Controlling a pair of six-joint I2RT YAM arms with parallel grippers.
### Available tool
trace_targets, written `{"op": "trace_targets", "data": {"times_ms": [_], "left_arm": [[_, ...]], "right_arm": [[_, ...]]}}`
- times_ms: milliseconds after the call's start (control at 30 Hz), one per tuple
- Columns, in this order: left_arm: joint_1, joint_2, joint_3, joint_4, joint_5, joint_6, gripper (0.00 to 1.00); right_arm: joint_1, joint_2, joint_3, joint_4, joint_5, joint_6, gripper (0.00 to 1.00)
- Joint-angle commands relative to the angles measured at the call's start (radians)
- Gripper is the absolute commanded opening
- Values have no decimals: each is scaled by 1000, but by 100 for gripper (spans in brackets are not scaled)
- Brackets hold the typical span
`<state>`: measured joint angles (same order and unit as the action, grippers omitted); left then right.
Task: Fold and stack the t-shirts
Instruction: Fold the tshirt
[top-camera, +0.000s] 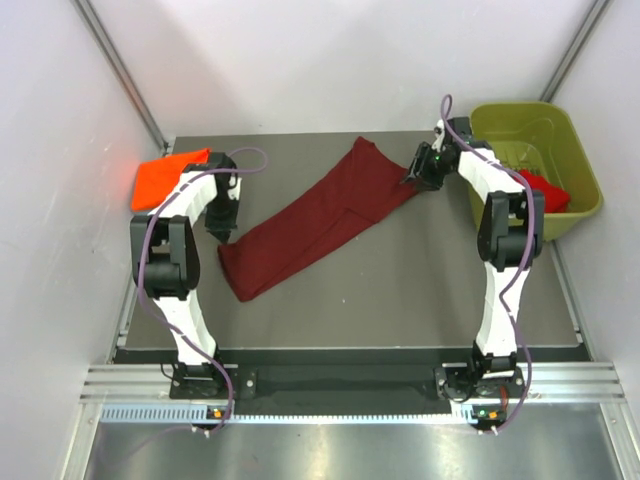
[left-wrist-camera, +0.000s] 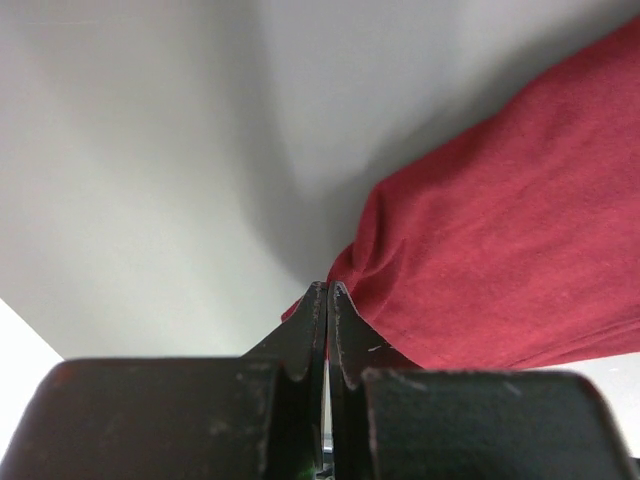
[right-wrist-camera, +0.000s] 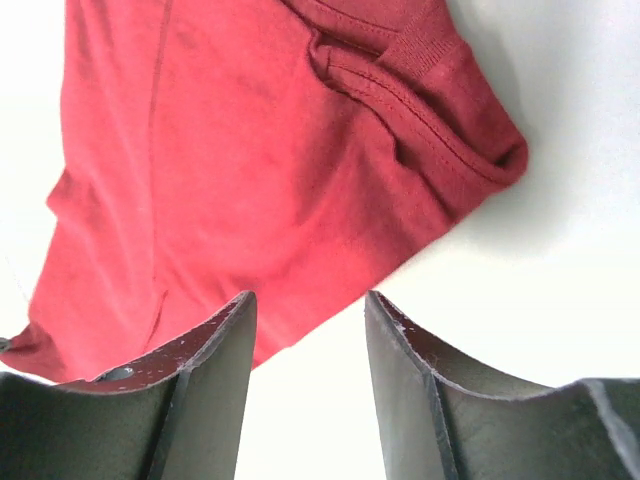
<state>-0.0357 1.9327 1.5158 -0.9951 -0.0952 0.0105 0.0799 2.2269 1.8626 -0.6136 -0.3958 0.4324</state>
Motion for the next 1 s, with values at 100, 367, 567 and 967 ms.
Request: {"op": "trace_targets", "data": {"times_ms": [100,367,567,967], "left_arm": [[0,-31,11,12,31,-9,0],[0,-47,26,-4,40,-7,0],[0,-70,6,-5,48,-9,0],[-1,-115,-60,-23,74,-26,0]], "right_arm": [[-5,-116,-42,14,-11,16,48],[15,-55,-80,-8,55,-10,48],[29,19,-25,-18,100,-37,48],[44,203,213,-3,189,-67,0]]}}
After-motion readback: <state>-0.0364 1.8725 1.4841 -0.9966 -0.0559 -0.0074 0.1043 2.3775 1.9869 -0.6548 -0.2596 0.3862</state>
